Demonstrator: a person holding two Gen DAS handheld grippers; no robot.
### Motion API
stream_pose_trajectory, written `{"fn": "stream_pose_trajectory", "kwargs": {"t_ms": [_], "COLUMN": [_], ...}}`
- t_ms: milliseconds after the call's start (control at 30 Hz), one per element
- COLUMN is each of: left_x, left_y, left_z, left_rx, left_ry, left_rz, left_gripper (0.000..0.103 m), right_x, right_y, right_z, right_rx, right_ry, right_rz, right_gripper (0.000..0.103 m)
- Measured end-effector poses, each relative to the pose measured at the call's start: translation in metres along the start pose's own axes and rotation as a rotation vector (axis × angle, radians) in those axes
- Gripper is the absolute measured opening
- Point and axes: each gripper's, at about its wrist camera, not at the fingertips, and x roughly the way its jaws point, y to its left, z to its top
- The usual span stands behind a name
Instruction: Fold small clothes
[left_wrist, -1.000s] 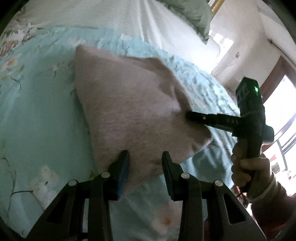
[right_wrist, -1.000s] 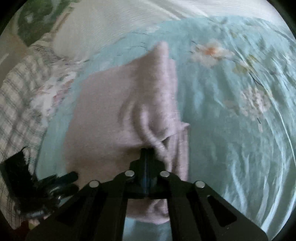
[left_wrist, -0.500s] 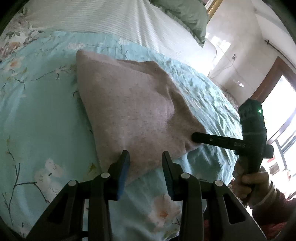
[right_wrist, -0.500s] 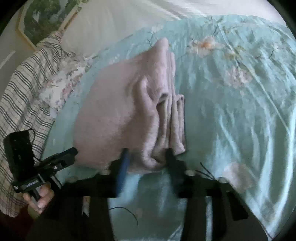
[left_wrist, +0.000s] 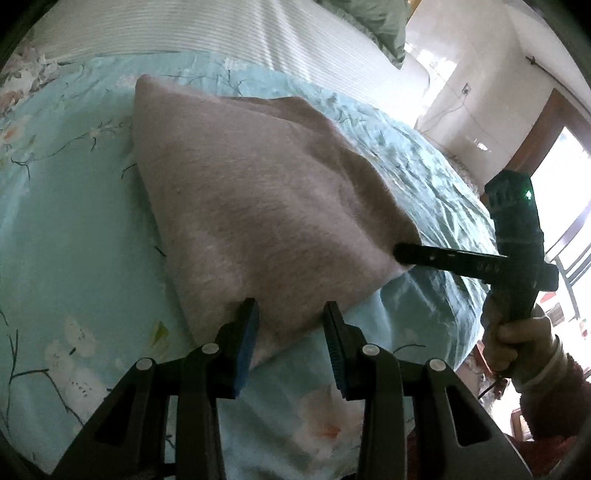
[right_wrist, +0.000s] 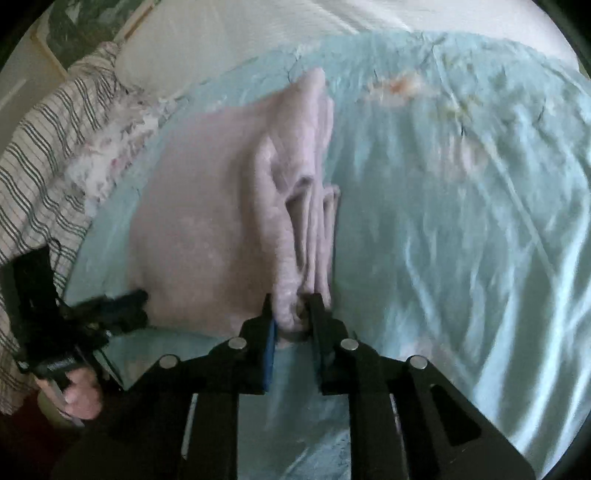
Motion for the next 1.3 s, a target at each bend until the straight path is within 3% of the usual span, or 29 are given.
{"fn": "stream_pose_trajectory", "kwargs": {"t_ms": [67,167,233,333,433,500,533,567,600,833,967,1033,1100,1200,1300], "left_x": [-0.006,-0.025,-0.039,-0.045,-0.029,-0.014,-0.003,0.003,0.007,-0.003,-0.023,-0.023,-0.012,-0.004,-0.006], "left_y": [0.001,-0.002,-0.005,-0.003,0.008,0.021,0.030,0.034,0.039,0.029,0.009,0.001,0.000,-0.001,-0.007], "left_z": [0.001,0.008,0.020,0.040,0.051,0.046,0.042,0.038,0.033,0.027,0.018,0.010,0.001,-0.005,-0.005], "left_rx": [-0.005,-0.003,-0.008,-0.024,-0.037,-0.061,-0.083,-0.097,-0.109,-0.085,-0.031,-0.006,0.004,0.005,0.003], "left_ry": [0.011,-0.019,-0.070,-0.133,-0.124,-0.082,-0.052,-0.041,-0.039,-0.058,-0.083,-0.065,-0.024,-0.004,-0.003], "left_rz": [-0.009,-0.032,-0.057,-0.067,-0.026,0.009,0.008,0.006,0.001,0.029,-0.006,0.014,0.060,0.108,0.135], "left_gripper": [0.037,0.037,0.040,0.045,0.045,0.044,0.043,0.042,0.040,0.040,0.040,0.041,0.041,0.040,0.041], "right_x": [-0.008,-0.034,-0.051,-0.050,-0.021,0.009,0.017,0.030,0.035,0.035,0.009,-0.003,-0.003,0.013,0.010], "right_y": [0.004,0.011,0.022,0.045,0.059,0.049,0.039,0.025,0.017,0.014,0.027,0.038,0.045,0.036,0.024], "right_z": [0.000,0.009,0.021,0.043,0.060,0.066,0.066,0.065,0.064,0.061,0.055,0.044,0.030,0.013,0.008], "right_rx": [0.004,0.007,-0.009,-0.036,-0.040,-0.015,0.007,0.050,0.072,0.090,0.054,0.013,-0.024,-0.036,0.018], "right_ry": [-0.013,-0.084,-0.154,-0.184,-0.163,-0.133,-0.119,-0.094,-0.087,-0.103,-0.119,-0.124,-0.096,-0.040,-0.050], "right_rz": [-0.011,-0.042,-0.013,0.081,0.128,-0.003,-0.028,-0.027,-0.034,-0.011,0.025,0.057,0.024,-0.108,-0.071], "right_gripper": [0.025,0.026,0.026,0.026,0.026,0.026,0.022,0.006,0.000,0.000,0.003,0.003,0.003,0.003,0.001]}}
